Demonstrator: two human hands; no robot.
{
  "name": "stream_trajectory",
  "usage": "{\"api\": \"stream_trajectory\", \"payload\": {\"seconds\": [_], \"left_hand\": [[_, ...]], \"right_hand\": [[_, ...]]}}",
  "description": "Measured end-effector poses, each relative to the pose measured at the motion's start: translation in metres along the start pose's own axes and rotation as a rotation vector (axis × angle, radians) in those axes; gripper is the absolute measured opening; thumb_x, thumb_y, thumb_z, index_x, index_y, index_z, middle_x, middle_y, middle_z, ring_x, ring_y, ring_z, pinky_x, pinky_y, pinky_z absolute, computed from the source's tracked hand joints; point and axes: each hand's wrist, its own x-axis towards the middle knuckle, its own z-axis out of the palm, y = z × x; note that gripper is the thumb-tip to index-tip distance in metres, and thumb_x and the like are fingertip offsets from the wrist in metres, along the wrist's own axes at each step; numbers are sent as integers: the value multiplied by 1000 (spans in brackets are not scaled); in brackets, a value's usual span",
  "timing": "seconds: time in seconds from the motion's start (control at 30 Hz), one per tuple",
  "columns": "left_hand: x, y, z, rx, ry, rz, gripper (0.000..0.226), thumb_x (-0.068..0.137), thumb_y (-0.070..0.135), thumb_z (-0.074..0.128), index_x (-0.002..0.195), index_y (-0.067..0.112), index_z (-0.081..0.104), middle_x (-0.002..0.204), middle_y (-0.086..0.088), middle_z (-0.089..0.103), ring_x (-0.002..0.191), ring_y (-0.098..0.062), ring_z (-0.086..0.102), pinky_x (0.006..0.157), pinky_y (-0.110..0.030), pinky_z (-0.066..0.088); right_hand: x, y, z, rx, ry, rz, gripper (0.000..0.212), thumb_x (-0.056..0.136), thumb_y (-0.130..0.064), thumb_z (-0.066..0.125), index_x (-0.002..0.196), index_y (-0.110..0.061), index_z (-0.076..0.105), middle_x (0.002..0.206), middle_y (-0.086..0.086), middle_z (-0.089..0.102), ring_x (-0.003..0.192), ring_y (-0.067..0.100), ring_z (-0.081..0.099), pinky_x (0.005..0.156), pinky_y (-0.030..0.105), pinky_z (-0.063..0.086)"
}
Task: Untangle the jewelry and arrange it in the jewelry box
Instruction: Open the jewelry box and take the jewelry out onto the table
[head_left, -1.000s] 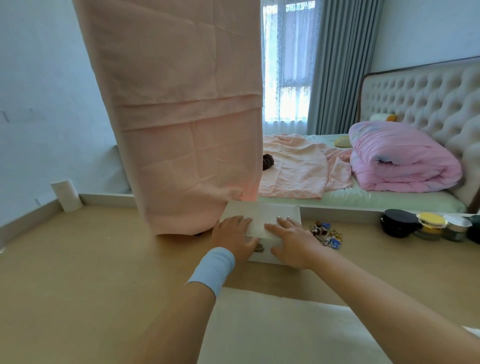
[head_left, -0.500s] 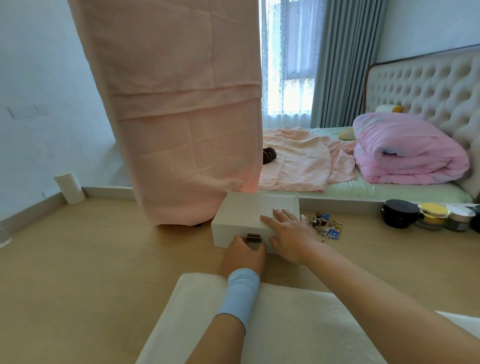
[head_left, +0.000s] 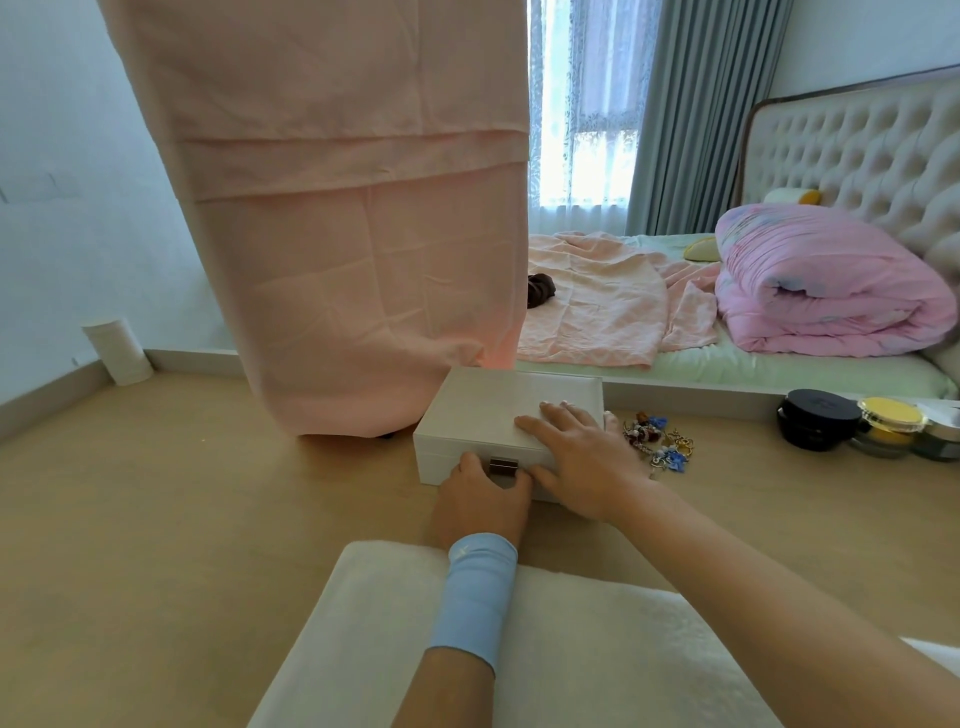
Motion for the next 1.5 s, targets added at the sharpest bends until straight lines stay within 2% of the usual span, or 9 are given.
{"api": "stream_trajectory", "payload": {"seconds": [0.37,0.53,0.67,0.77,0.93,1.13,1.3,1.43,1.5], "left_hand": [[2,-4,1,-8,-4,19,33,78,56,59,88,26,53,85,10,59,90,-17,55,73,-34,52],[8,-4,-14,95,-81,53,38,82,60,57,98,25,58,96,7,64,96,-18,56,78,-32,48],[27,9,-40,12,227,334,29,84,43,61,100,19,59,99,2,57,98,-22,51,81,-33,43],[55,27,-47,68,383,576,36,79,30,65,115,23,61,122,-5,52,114,-28,45,95,-43,42],[86,50,-47,266,166,705,51,83,28,59,133,28,51,139,-3,42,131,-26,32,106,-41,30],[124,76,-43,248,112,780,59,79,20,58,136,16,44,140,-10,37,134,-33,29,114,-41,25],[159,100,-45,330,20,833,57,88,22,52,142,15,38,142,-9,32,132,-30,26,113,-37,22],[178,100,-48,312,0,838,60,90,15,49,147,16,33,148,-7,31,137,-27,24,115,-37,21],[180,91,-42,333,0,818,62,86,15,52,146,19,34,150,-6,29,138,-29,24,116,-39,23]], "right_hand": [[10,3,-14,101,51,31,54,100,-56,48,151,-45,33,160,-11,35,148,19,31,114,52,33],[15,9,-40,38,300,-30,44,97,-50,57,132,-24,51,130,-3,62,103,25,65,77,38,48],[21,15,-43,-65,488,-132,34,86,-42,73,103,-18,55,101,1,61,82,23,62,53,33,48],[29,15,-46,-89,607,-159,28,82,-32,79,93,-17,59,102,5,60,82,26,61,63,38,50],[42,23,-53,-176,708,-127,14,80,-18,82,90,-16,71,106,11,62,93,32,59,74,41,46],[58,50,-53,-112,715,47,69,66,8,76,126,-26,66,120,15,55,107,37,52,76,47,50],[71,70,-44,194,477,45,92,81,14,55,156,-30,28,163,10,10,137,40,35,98,52,49],[88,80,-52,223,416,0,85,84,17,48,158,-15,21,152,-18,-17,148,43,20,105,50,45],[100,84,-54,238,356,72,85,85,13,49,159,-15,18,149,-16,-22,150,42,17,112,45,40]]}}
